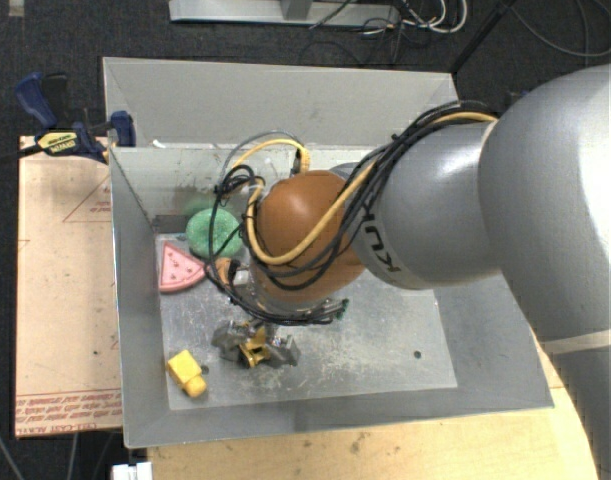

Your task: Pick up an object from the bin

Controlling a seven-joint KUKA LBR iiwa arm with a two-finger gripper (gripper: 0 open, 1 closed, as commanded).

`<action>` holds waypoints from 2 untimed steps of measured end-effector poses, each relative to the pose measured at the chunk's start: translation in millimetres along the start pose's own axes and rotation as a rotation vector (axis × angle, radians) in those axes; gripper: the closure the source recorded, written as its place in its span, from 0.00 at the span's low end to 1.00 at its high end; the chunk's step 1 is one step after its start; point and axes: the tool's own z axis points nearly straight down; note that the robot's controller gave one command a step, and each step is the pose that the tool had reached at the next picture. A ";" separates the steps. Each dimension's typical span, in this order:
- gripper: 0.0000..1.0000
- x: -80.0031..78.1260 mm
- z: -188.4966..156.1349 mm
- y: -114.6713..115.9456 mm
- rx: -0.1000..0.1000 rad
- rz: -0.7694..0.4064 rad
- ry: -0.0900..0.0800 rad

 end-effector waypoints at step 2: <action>1.00 -0.1 -0.1 -0.1 0.000 0.000 -0.001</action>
Offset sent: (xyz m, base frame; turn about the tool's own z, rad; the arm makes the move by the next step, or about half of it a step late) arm 0.0000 0.0000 0.0000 0.0000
